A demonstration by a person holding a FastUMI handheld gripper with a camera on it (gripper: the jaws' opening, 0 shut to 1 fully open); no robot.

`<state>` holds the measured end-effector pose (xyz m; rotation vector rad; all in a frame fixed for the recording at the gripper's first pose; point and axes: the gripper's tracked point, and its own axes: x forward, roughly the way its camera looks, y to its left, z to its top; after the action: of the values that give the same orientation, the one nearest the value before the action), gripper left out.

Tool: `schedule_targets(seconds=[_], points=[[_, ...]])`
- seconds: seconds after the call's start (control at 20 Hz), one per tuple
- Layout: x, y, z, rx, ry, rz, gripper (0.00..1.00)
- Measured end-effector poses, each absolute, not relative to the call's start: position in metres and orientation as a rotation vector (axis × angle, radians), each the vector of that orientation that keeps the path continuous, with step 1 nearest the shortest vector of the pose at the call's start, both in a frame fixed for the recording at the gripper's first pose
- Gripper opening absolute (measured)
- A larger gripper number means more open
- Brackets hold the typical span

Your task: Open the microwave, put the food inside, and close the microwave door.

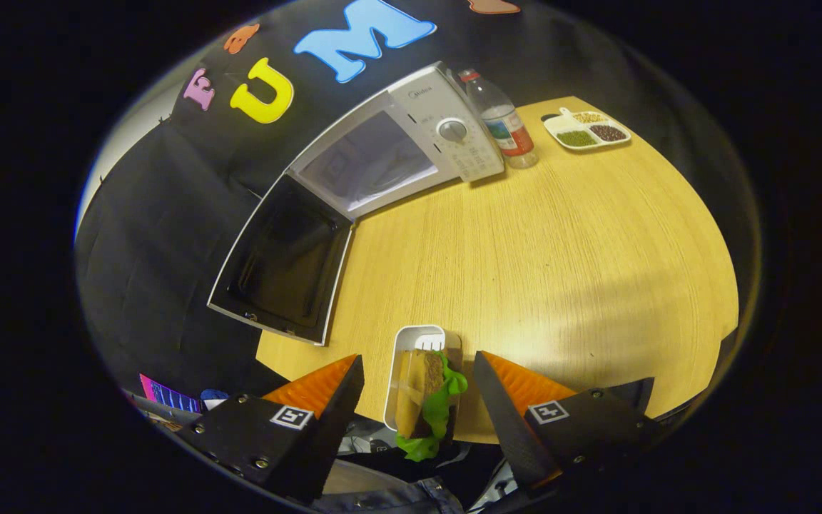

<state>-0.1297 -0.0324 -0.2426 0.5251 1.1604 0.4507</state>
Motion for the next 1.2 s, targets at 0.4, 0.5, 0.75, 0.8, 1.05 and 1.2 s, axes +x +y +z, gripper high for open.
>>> schedule_targets(seconds=[0.4,0.5,0.75,0.8,1.05,1.2], points=[[-0.161,-0.022,-0.271,0.692,1.303,0.415,0.49],[-0.167,-0.018,-0.271,0.751,1.339,0.409,0.48],[-0.17,-0.018,-0.27,0.788,1.347,0.364,0.32],[-0.172,-0.018,-0.267,0.781,1.339,0.358,0.32],[-0.16,-0.017,-0.236,0.8,1.257,0.344,0.32],[-0.146,-0.011,-0.214,0.837,1.188,0.336,0.32]])
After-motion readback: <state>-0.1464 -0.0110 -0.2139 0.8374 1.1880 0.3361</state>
